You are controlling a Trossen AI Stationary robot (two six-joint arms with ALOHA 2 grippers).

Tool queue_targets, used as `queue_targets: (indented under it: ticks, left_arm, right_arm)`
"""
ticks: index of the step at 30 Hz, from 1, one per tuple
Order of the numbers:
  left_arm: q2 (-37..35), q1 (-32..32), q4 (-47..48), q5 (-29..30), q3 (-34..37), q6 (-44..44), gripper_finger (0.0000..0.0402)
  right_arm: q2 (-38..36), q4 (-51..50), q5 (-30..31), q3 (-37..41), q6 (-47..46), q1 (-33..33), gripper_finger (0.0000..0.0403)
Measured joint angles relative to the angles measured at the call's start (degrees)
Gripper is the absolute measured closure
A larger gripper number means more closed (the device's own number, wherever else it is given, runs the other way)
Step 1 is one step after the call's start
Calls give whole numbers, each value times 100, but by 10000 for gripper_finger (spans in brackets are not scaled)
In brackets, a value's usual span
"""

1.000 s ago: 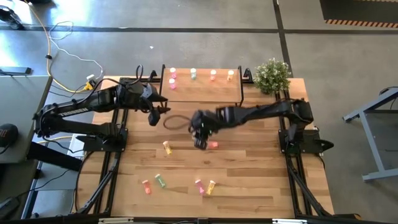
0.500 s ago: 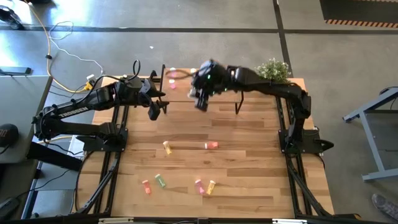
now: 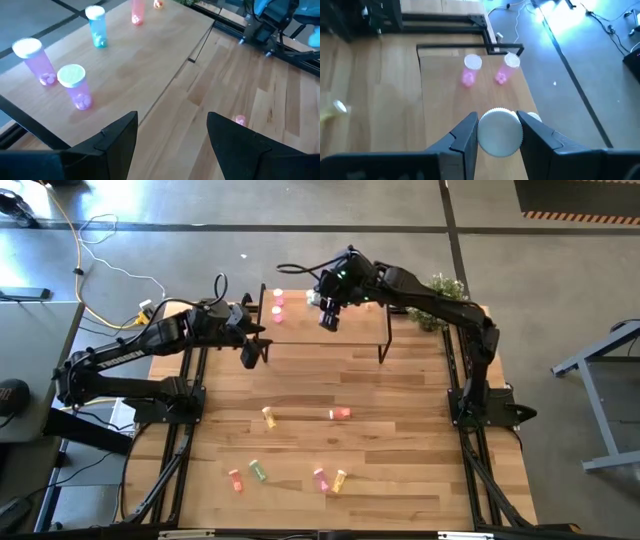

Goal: Pick and place medicine bottles onto shelf by color
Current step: Put the top blue pill bottle on the shelf aligned with the other blue pill bottle

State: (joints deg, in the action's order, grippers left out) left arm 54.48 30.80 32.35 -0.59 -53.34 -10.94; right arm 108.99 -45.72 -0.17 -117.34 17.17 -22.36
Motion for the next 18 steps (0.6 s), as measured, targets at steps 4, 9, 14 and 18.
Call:
queue_targets:
  ticks: [4,9,14,18]
  left_arm:
    - [86,-1,-1,25,0,0,172]
    - [122,-1,-1,219,0,-4,172]
    - [128,-1,-1,286,0,-86,172]
    - [128,-1,-1,289,0,-94,172]
  right_arm:
    - [81,51,-8,2,237,-37,295]
    - [89,53,-137,2,240,-62,295]
    - [229,41,-459,2,242,-57,295]
    - [427,-49,-461,3,242,-58,295]
